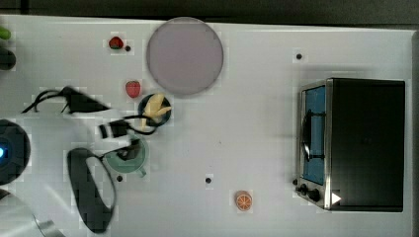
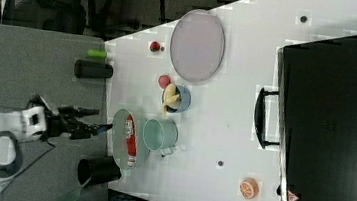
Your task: Pick Ketchup from the table and place it in strainer.
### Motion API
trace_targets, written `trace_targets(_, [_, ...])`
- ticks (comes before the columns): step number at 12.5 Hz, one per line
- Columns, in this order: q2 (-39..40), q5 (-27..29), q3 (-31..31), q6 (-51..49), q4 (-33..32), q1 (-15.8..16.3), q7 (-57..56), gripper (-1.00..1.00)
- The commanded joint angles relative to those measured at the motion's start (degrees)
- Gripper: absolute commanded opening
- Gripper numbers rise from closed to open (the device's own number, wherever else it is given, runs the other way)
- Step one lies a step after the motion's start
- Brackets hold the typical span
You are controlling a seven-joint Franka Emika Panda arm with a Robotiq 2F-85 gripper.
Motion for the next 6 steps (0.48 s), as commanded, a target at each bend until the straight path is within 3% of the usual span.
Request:
trace_targets(1, [-2.95, 1.77, -8.38, -4.89, 2.59, -4.55, 2.92, 1.0])
trace_targets(6, [-4.3, 4.08, -20.41, -14.99, 10.05, -4.58, 2.03, 1.0])
